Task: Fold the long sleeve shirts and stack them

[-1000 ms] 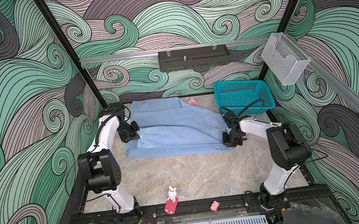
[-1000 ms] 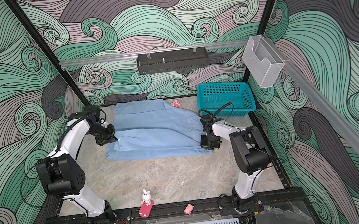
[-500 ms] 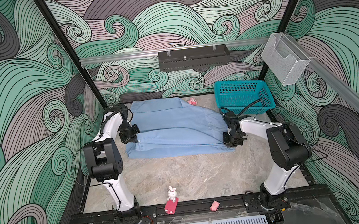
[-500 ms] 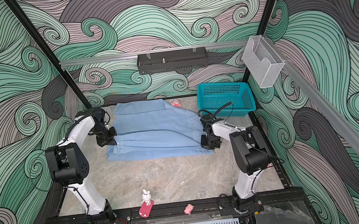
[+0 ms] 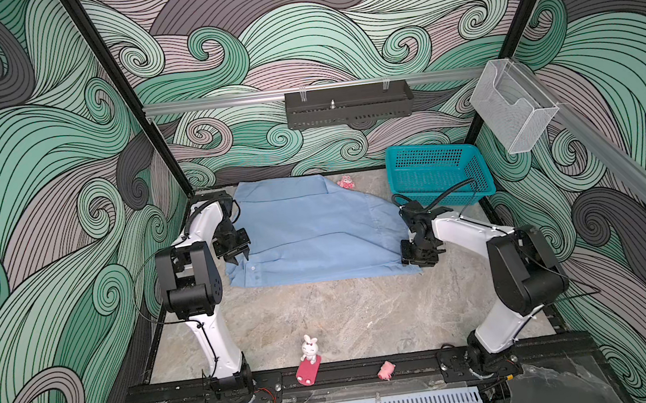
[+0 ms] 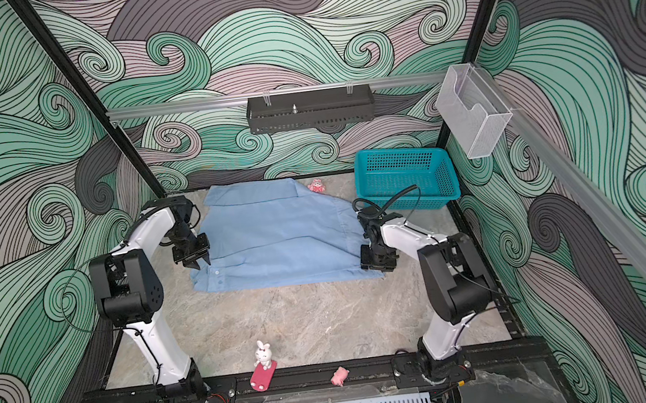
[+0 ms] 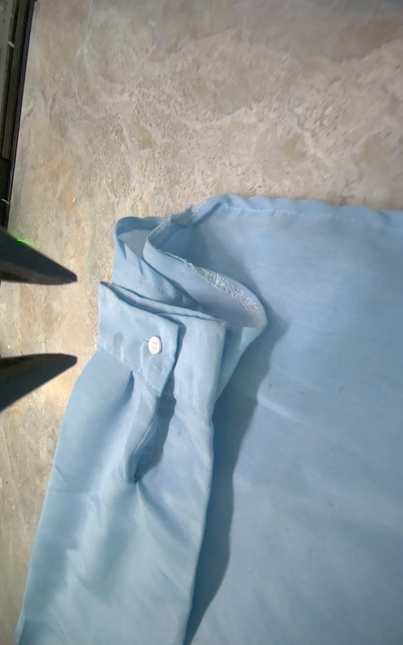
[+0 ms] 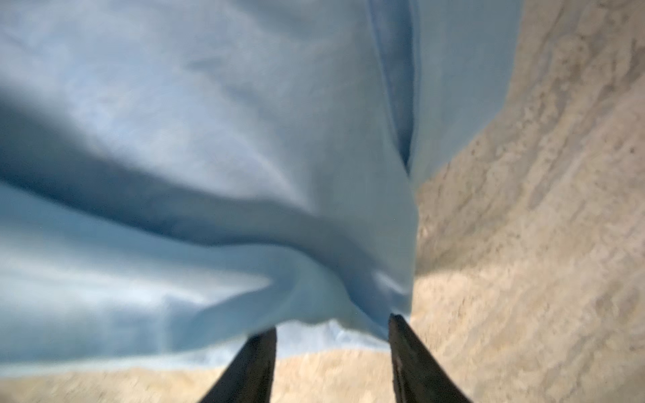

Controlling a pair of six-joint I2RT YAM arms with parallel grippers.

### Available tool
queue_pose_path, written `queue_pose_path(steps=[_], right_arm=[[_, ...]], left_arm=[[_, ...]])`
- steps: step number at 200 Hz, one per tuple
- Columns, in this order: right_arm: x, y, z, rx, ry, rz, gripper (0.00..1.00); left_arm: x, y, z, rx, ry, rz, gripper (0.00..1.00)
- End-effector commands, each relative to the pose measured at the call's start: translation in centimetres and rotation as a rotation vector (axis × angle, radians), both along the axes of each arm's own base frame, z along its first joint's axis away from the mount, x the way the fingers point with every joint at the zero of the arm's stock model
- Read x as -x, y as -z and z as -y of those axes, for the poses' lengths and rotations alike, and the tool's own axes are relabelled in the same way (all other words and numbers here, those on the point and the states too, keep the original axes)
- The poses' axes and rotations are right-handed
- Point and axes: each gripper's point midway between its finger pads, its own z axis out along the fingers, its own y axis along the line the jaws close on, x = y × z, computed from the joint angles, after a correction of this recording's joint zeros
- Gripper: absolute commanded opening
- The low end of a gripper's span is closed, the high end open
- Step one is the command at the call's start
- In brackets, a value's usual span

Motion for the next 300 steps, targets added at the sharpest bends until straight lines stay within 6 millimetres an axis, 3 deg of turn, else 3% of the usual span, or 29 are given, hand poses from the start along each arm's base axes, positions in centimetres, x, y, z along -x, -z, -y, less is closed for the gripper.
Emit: queue_pose_path(steps=[1, 25, 47, 67, 80, 108, 143, 189, 220, 240, 267, 300], right_arm=[[0.9, -3.9, -0.8, -0.036, -0.036, 0.054, 0.6], [0.9, -6.3, -2.1, -0.09, -0.054, 0.106, 0.61], [-0.9, -6.8, -4.3, -0.133, -0.07, 0.127, 0.56], [-3.4, -5.2, -6.5, -0.164, -0.071, 0.112, 0.49], [-4.6, -3.1, -7.7, -0.168, -0.068, 0.065, 0.46], [-5.7, 0.4, -9.4, -0.16, -0.075, 0.019, 0.44], [-3.5, 3.4, -9.2, -0.117, -0.106, -0.057, 0.44], [2.7, 4.7, -8.7, -0.101, -0.176, -0.138, 0.43], [6.9, 4.7, -9.1, -0.125, -0.214, -0.179, 0.42], [8.3, 3.5, -9.6, -0.149, -0.235, -0.17, 0.42], [5.8, -0.7, -9.2, -0.128, -0.23, -0.026, 0.48], [0.2, -6.6, -7.6, -0.109, -0.139, 0.178, 0.55]], left_arm=[[-0.5, -3.1, -0.4, -0.022, -0.014, 0.085, 0.43], [-1.5, -4.5, 1.7, 0.07, 0.008, 0.178, 0.41], [-2.4, -3.6, 5.2, 0.172, 0.041, 0.174, 0.38], [-3.1, -1.2, 8.0, 0.252, 0.032, 0.122, 0.36], [-3.6, 0.5, 9.5, 0.324, -0.013, 0.109, 0.35], [-3.3, 3.8, 9.6, 0.315, -0.074, 0.048, 0.35], [0.3, 6.9, 8.3, 0.281, -0.184, -0.064, 0.36], [6.1, 9.1, 6.9, 0.271, -0.294, -0.118, 0.38], [8.3, 7.5, 6.2, 0.251, -0.306, -0.081, 0.38], [8.7, 5.7, 6.0, 0.243, -0.289, -0.051, 0.39], [7.4, 1.7, 5.6, 0.233, -0.268, 0.053, 0.43], [2.7, -4.7, 3.0, 0.149, -0.245, 0.255, 0.46]])
